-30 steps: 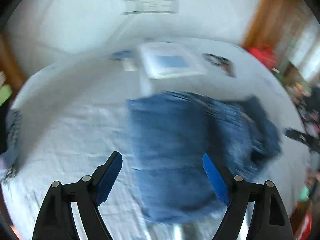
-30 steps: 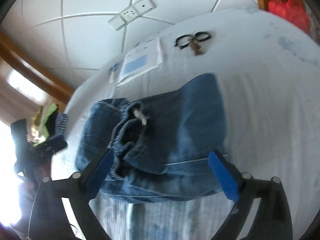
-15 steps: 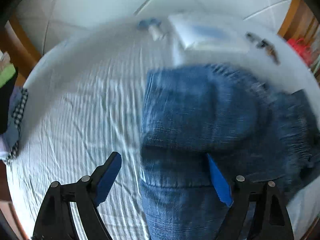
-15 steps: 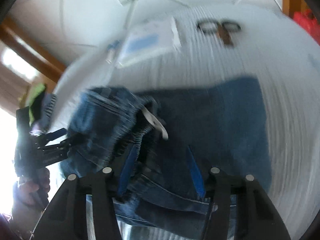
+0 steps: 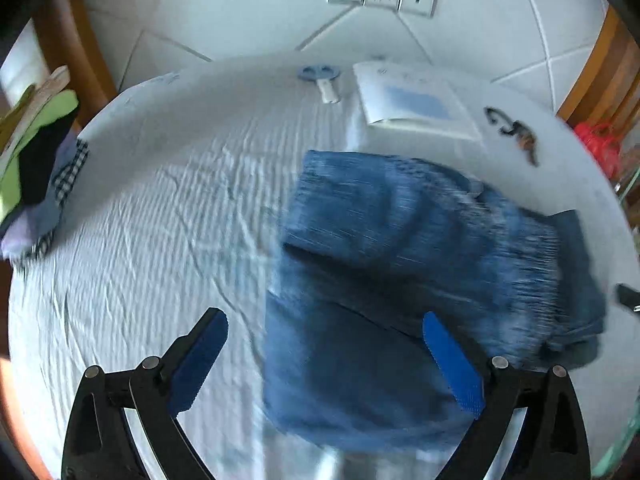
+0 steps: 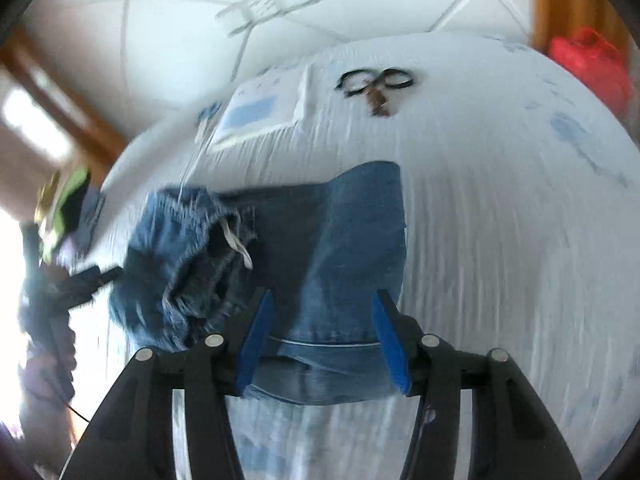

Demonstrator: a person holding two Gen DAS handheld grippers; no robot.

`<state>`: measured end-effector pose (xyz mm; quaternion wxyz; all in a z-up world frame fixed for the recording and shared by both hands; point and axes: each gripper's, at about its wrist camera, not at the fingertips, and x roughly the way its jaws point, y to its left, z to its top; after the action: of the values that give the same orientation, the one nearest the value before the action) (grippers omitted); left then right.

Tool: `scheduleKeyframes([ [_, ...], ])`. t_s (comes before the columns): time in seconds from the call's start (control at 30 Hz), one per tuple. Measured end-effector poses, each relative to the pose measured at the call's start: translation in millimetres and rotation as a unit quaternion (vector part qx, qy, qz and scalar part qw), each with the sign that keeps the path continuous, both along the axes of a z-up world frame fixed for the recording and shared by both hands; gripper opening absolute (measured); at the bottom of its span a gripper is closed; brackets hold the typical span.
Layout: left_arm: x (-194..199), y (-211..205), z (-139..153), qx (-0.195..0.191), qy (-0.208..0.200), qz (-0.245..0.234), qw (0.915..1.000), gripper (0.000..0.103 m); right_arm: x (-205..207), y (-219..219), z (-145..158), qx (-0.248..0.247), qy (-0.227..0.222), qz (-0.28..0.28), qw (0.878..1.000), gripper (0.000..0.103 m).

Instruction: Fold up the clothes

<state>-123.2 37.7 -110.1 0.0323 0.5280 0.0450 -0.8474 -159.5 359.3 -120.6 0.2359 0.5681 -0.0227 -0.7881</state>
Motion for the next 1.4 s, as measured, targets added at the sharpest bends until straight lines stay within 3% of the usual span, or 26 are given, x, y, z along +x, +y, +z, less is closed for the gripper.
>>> scheduleKeyframes([
  [0.07,13,24,5,-0.001,0.008,0.024,0.9997,0.099,-6,6,-4,0.011,-0.001,0.035,0.999,0.052],
  [0.17,32,66,10,-0.005,0.016,0.069,0.9975,0.099,-12,9,-25,0.006,-0.023,0.129,0.991,0.052],
  [0.33,58,144,3,0.008,0.013,0.172,0.985,0.099,-32,43,2,-0.047,-0.005,0.254,0.966,0.053],
  [0.4,62,170,-2,0.019,0.009,0.199,0.9798,0.099,-48,58,15,-0.044,0.017,0.292,0.955,0.064],
  [0.43,63,183,-4,0.025,0.007,0.212,0.9769,0.099,-57,66,22,-0.043,0.028,0.311,0.949,0.076],
  [0.47,65,196,-6,0.033,0.007,0.224,0.974,0.099,-65,68,22,-0.042,0.033,0.325,0.944,0.081],
  [0.67,71,263,-28,0.057,-0.005,0.281,0.958,0.101,-105,69,13,-0.034,0.055,0.41,0.91,0.081],
  [0.8,58,286,-47,0.061,-0.023,0.309,0.949,0.101,-118,58,1,-0.02,0.064,0.464,0.883,0.081],
  [1.03,20,308,-70,0.047,-0.032,0.333,0.9411,0.101,-133,39,-18,-0.026,0.079,0.518,0.851,0.081],
  [1.23,11,316,-79,0.014,-0.034,0.33,0.9431,0.103,-137,27,-43,-0.044,0.093,0.547,0.831,0.081],
  [1.3,17,312,-70,0.014,-0.026,0.32,0.947,0.102,-131,24,-47,-0.052,0.105,0.555,0.824,0.085],
  [1.33,20,309,-63,0.014,-0.022,0.313,0.9494,0.101,-127,23,-49,-0.055,0.114,0.558,0.82,0.093],
  [1.37,24,306,-57,0.015,-0.018,0.306,0.9517,0.09,-122,21,-50,-0.053,0.12,0.564,0.815,0.102],
  [1.4,28,304,-50,0.015,-0.014,0.299,0.954,0.067,-118,18,-49,-0.045,0.124,0.566,0.814,0.102],
])
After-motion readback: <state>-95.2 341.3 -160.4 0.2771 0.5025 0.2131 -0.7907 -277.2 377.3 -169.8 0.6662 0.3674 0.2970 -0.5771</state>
